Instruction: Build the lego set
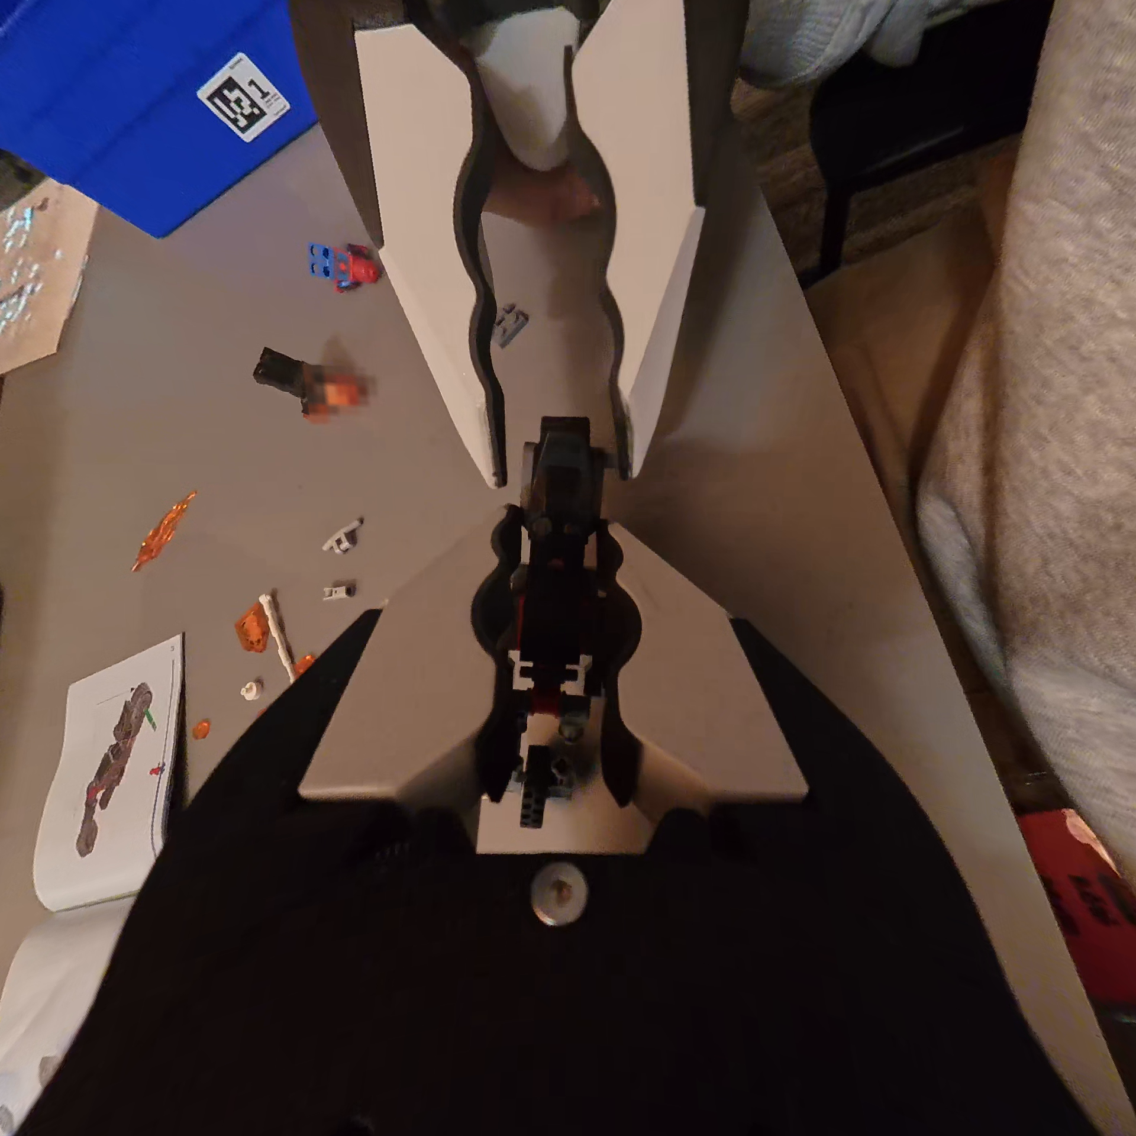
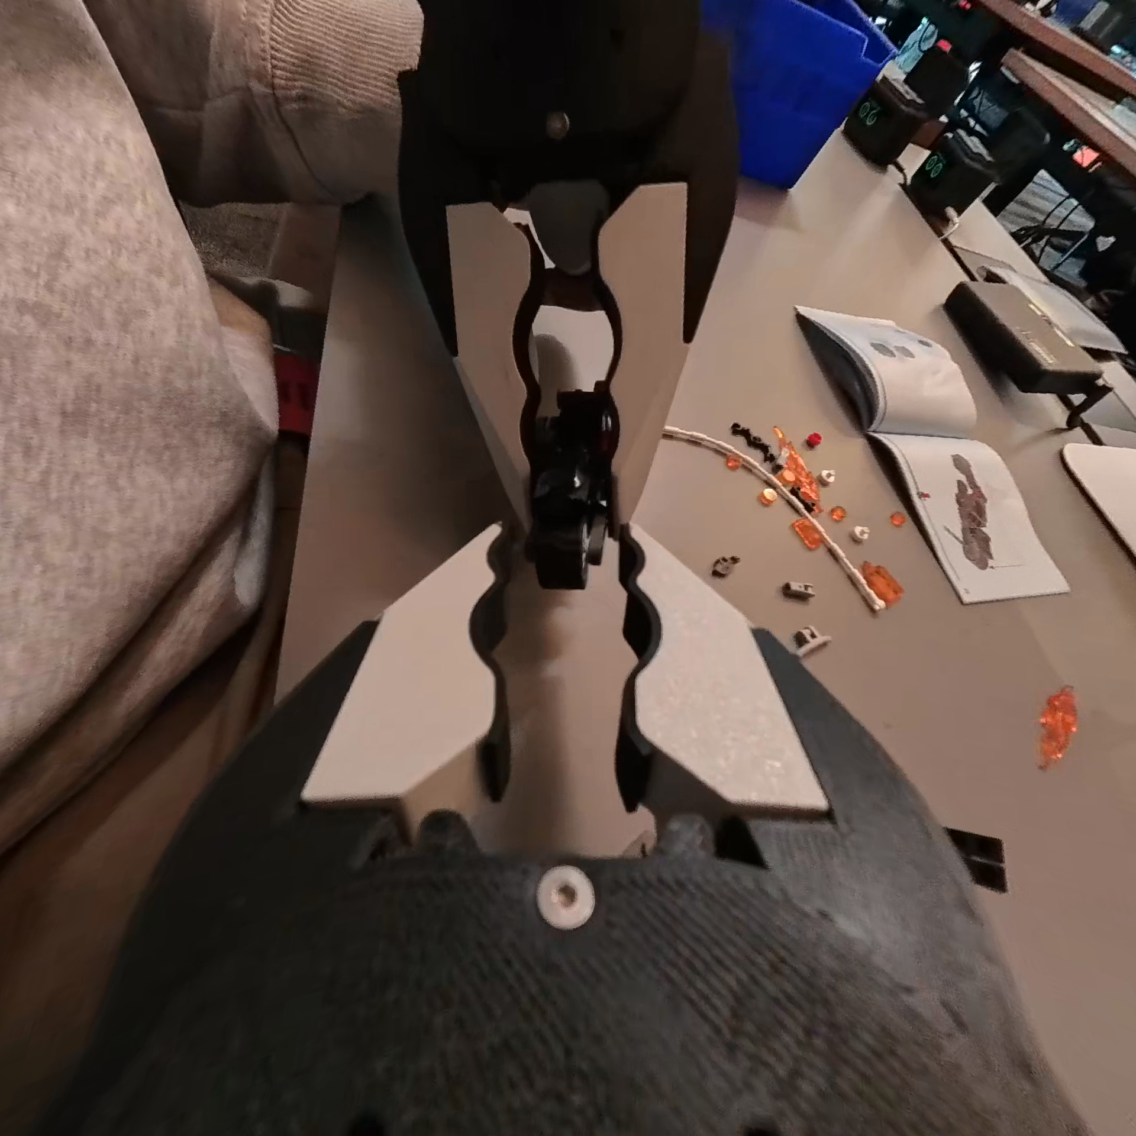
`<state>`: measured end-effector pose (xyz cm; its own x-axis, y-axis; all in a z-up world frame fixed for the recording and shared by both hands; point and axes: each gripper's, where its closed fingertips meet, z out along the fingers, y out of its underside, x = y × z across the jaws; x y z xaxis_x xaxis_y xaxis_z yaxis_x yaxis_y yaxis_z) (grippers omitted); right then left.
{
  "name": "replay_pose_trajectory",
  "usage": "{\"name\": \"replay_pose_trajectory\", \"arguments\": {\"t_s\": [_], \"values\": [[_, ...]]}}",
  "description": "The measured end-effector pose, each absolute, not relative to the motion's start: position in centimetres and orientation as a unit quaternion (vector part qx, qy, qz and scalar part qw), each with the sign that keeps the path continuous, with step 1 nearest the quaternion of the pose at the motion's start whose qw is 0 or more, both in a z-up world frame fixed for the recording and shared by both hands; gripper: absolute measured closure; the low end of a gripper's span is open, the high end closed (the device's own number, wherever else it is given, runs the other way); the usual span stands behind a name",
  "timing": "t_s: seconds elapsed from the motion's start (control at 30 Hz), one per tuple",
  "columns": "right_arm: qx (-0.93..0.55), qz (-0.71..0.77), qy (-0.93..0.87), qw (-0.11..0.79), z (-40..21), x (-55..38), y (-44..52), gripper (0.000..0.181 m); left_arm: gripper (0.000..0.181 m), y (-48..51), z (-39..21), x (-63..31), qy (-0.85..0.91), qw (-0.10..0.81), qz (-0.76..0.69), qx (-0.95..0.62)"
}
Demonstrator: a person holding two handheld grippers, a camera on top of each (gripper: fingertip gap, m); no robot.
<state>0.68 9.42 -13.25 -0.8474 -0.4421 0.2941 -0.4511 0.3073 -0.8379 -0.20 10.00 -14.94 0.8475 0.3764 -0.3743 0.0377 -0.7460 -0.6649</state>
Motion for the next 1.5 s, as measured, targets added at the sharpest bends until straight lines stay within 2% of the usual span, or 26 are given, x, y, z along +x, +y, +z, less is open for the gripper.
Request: {"name": "replay_pose_trajectory", "arguments": {"t_s": [0.7, 0.93, 1.5], "values": [[0.28, 0.499, -0.82, -0.002, -13.6, 0.9, 9.9, 0.134, 0.158, 9.6, -14.9, -0.3, -0.124, 0.343, 0.245, -0.898], [0.285, 0.495, -0.821, 0.012, -13.8, 0.8, 9.8, 0.151, 0.158, 10.1, -14.7, -0.2, -0.121, 0.35, 0.241, -0.897], [0.262, 0.489, -0.832, -0.027, -14.2, 0.7, 9.9, 0.155, 0.158, 10.2, -15.0, -0.2, -0.13, 0.35, 0.231, -0.899]]}}
